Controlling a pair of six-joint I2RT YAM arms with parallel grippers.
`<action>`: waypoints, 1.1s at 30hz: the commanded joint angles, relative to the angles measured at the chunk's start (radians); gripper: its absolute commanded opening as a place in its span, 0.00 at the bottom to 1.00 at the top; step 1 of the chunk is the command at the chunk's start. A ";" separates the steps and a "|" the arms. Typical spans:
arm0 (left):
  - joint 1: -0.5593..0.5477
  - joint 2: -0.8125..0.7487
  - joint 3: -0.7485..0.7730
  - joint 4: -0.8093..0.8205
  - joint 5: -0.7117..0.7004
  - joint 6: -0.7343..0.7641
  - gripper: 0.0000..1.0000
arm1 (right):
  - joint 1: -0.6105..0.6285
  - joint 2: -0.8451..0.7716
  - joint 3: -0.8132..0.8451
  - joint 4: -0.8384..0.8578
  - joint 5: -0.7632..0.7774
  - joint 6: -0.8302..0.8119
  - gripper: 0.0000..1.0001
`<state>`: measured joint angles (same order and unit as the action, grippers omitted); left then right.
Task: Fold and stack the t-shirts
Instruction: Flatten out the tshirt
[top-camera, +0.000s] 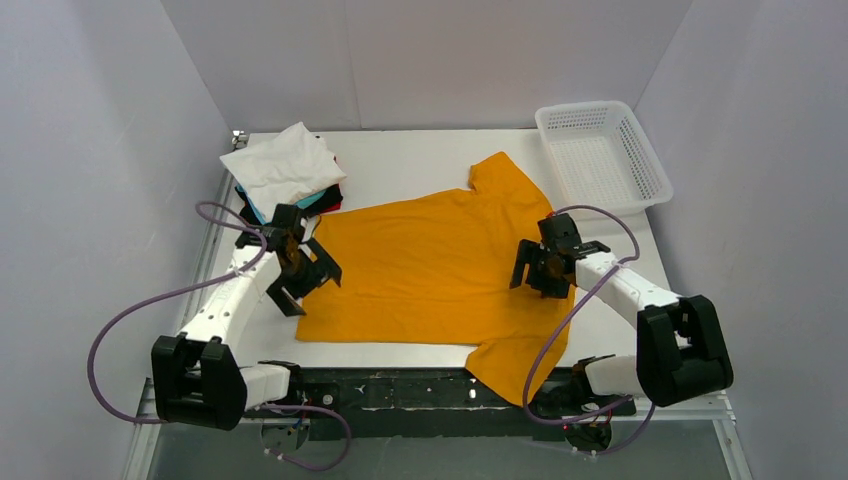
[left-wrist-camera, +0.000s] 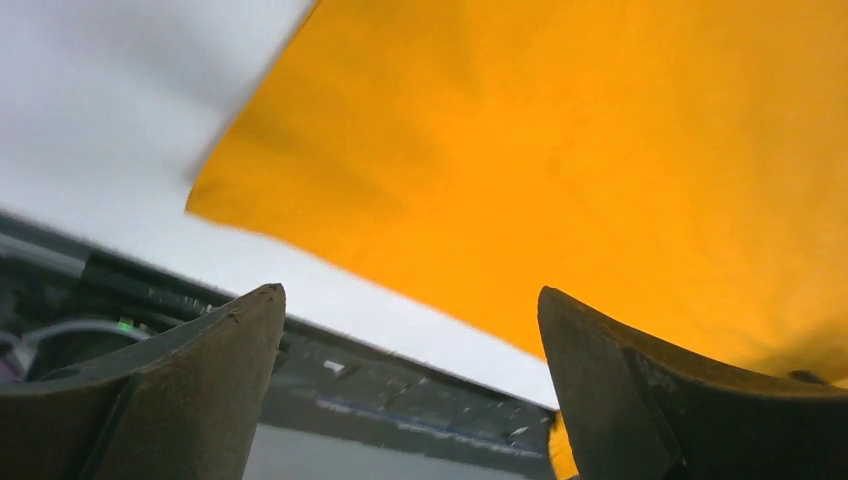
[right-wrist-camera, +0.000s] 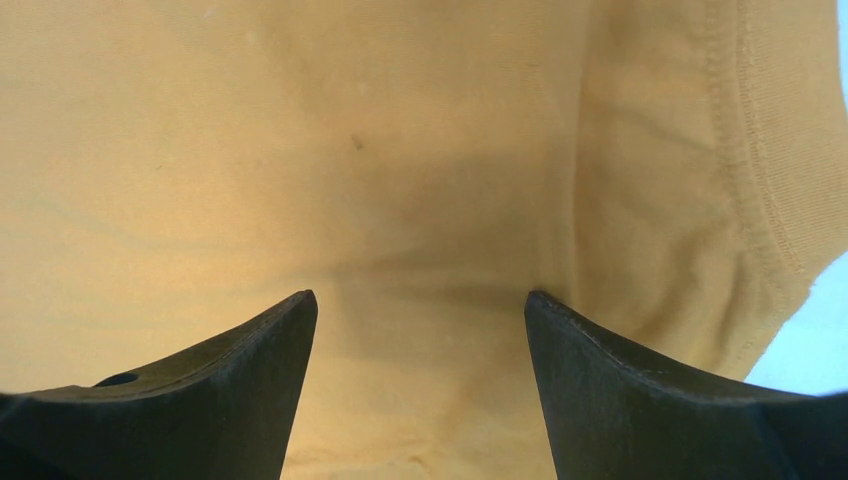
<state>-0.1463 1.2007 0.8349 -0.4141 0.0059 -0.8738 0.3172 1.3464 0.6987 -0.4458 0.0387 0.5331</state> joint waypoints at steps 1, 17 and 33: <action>-0.001 0.124 0.186 -0.035 -0.111 0.120 0.98 | -0.007 -0.101 0.005 0.050 -0.068 -0.090 0.84; 0.064 0.794 0.581 0.457 -0.119 0.509 0.94 | -0.007 -0.243 0.043 0.173 -0.149 -0.266 0.82; 0.062 0.805 0.512 0.602 -0.133 0.504 0.55 | -0.007 -0.220 0.057 0.154 -0.161 -0.272 0.79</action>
<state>-0.0872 1.9865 1.3399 0.2737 -0.1577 -0.3737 0.3115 1.1213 0.7132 -0.3111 -0.1188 0.2798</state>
